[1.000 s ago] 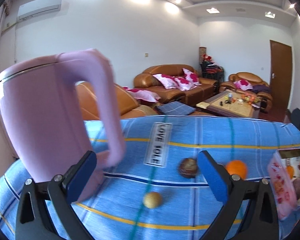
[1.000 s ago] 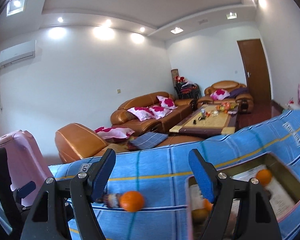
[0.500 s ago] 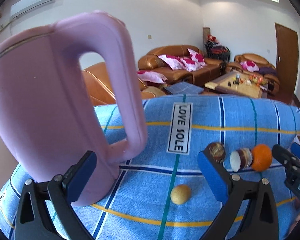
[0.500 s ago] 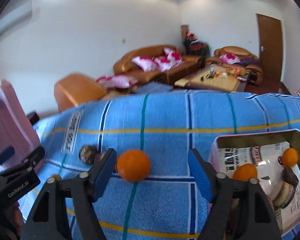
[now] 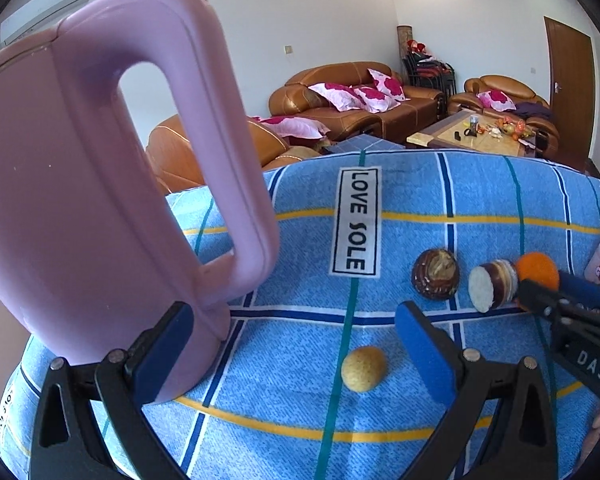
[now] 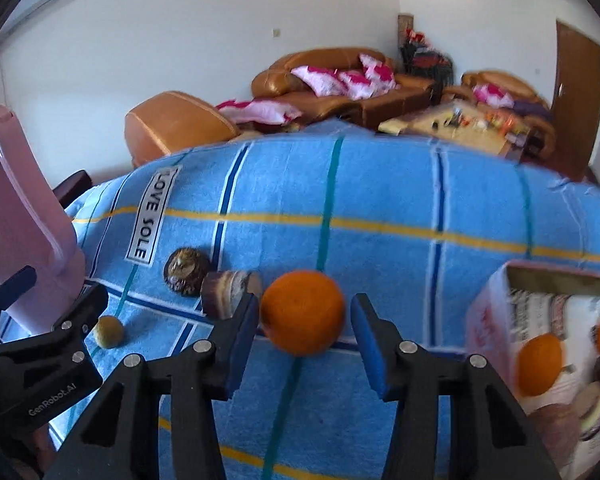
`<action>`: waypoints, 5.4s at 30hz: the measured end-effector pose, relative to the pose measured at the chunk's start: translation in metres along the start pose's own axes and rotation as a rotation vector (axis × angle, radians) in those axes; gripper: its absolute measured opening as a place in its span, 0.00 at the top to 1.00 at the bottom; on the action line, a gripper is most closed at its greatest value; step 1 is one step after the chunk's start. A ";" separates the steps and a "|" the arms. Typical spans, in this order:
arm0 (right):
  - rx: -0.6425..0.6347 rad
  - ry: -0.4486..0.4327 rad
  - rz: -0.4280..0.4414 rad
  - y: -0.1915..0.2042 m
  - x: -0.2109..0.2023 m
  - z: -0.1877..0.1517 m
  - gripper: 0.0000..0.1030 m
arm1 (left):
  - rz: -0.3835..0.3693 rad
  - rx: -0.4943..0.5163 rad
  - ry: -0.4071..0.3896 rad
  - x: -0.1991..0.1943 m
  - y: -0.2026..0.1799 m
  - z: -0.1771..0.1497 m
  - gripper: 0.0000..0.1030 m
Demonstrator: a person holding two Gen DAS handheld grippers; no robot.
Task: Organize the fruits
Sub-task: 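Reach the right tool to another orange and close on it, then close the left tool on a dark brown round fruit while the right tool holds the orange, then carry the brown fruit in the left tool and orange in the right tool over the tin tray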
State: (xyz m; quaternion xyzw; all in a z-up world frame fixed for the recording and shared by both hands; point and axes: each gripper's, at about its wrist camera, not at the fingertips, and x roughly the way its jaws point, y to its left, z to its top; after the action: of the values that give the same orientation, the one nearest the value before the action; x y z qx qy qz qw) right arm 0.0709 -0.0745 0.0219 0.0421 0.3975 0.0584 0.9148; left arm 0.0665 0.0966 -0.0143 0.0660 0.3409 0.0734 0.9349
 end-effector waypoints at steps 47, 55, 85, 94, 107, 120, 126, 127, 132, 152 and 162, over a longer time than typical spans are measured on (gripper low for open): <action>0.124 -0.279 -0.037 -0.028 -0.066 -0.022 0.54 | -0.191 -0.122 0.189 0.065 -0.071 0.042 0.25; 0.132 -0.260 -0.029 -0.031 -0.061 -0.020 0.54 | -0.219 -0.211 0.201 0.073 -0.058 0.031 0.24; 0.154 -0.235 -0.014 -0.033 -0.056 -0.017 0.54 | -0.286 0.113 0.139 0.048 -0.057 0.034 0.63; 0.085 -0.353 -0.002 -0.017 -0.075 -0.022 0.54 | -0.344 -0.049 -0.102 -0.023 -0.024 0.027 0.63; -0.031 -0.442 0.003 0.004 -0.088 -0.026 0.53 | -0.214 -0.100 -0.186 -0.047 -0.009 -0.002 0.63; -0.093 -0.472 -0.014 0.014 -0.091 -0.029 0.54 | -0.432 -0.251 -0.206 -0.041 0.018 -0.005 0.63; -0.092 -0.474 -0.021 0.013 -0.092 -0.031 0.54 | -0.400 -0.217 -0.212 -0.041 0.010 -0.004 0.63; -0.094 -0.474 -0.025 0.014 -0.091 -0.032 0.54 | -0.391 -0.209 -0.213 -0.042 0.008 -0.004 0.63; -0.109 -0.486 -0.056 0.019 -0.093 -0.034 0.53 | -0.308 -0.131 -0.234 -0.043 -0.004 -0.006 0.63; -0.116 -0.508 -0.143 0.017 -0.119 -0.058 0.53 | -0.233 -0.026 -0.277 -0.060 -0.024 -0.015 0.63; -0.089 -0.505 -0.153 0.008 -0.124 -0.060 0.53 | -0.228 -0.012 -0.287 -0.065 -0.028 -0.017 0.63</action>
State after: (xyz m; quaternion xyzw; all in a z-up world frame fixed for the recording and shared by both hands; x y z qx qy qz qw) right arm -0.0581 -0.0819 0.0717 -0.0150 0.1557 -0.0061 0.9877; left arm 0.0094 0.0583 0.0086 0.0311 0.2089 -0.0414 0.9766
